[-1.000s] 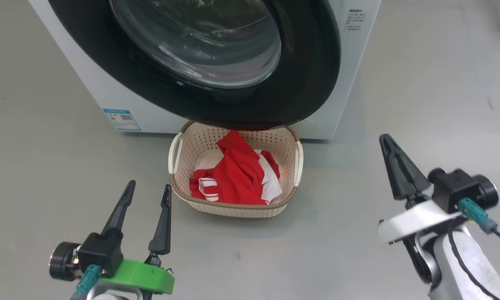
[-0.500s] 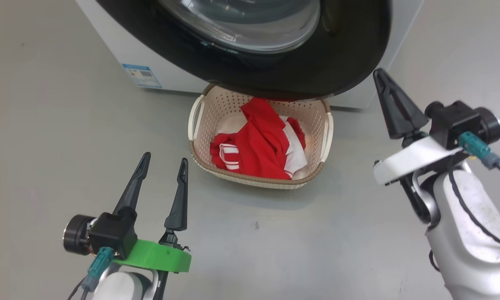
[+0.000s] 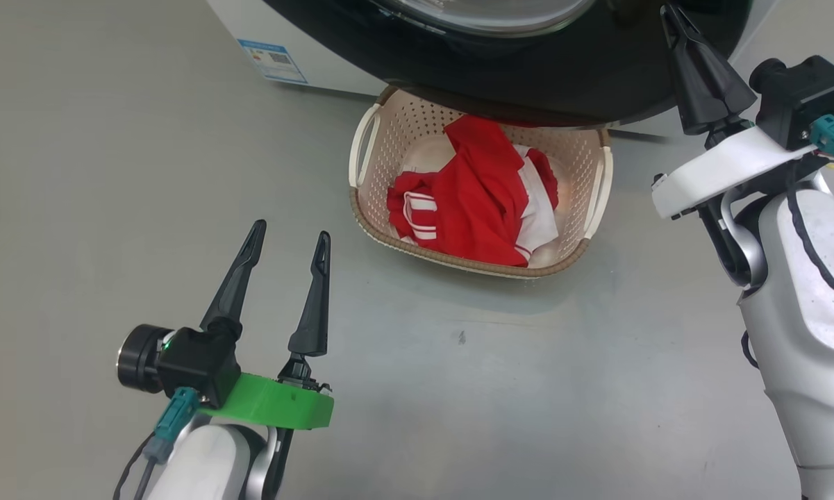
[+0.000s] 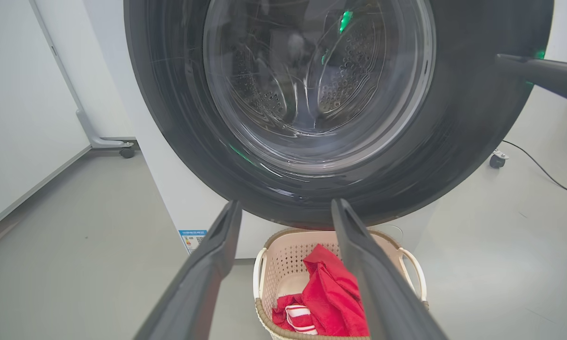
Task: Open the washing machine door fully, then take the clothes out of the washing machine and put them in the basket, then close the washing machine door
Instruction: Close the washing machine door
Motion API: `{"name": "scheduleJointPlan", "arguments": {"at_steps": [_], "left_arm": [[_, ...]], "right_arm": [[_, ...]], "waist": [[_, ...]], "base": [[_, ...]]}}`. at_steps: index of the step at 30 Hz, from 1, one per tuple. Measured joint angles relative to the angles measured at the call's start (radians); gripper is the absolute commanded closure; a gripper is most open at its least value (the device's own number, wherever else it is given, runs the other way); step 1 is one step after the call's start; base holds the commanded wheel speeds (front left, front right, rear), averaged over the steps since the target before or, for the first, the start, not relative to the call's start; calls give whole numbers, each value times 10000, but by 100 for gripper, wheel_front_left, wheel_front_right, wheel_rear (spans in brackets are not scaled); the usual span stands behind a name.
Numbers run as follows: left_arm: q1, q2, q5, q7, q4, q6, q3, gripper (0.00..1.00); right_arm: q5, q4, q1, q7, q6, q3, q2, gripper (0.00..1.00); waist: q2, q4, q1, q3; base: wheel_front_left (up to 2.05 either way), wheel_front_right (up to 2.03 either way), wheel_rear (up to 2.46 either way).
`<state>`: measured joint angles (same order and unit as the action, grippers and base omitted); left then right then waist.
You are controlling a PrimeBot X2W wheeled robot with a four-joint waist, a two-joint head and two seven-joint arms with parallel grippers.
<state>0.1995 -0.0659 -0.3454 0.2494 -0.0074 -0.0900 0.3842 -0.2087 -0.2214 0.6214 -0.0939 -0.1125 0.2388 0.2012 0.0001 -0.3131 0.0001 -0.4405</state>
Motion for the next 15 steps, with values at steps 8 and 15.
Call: {"name": "scheduleJointPlan", "arguments": {"at_steps": [8,15], "left_arm": [[154,123,27,27,77,61,6,0],[480,167,38,27,-29,128,56,0]], "right_arm": [[-35,-523,503,-138,-21,-63,-6,100],[-119,-861,1373,-138,-86,-372,222,100]], "waist": [[0,-178,0,-212],[0,-272,0,-474]], "base": [[0,0,0],[0,0,0]]}}
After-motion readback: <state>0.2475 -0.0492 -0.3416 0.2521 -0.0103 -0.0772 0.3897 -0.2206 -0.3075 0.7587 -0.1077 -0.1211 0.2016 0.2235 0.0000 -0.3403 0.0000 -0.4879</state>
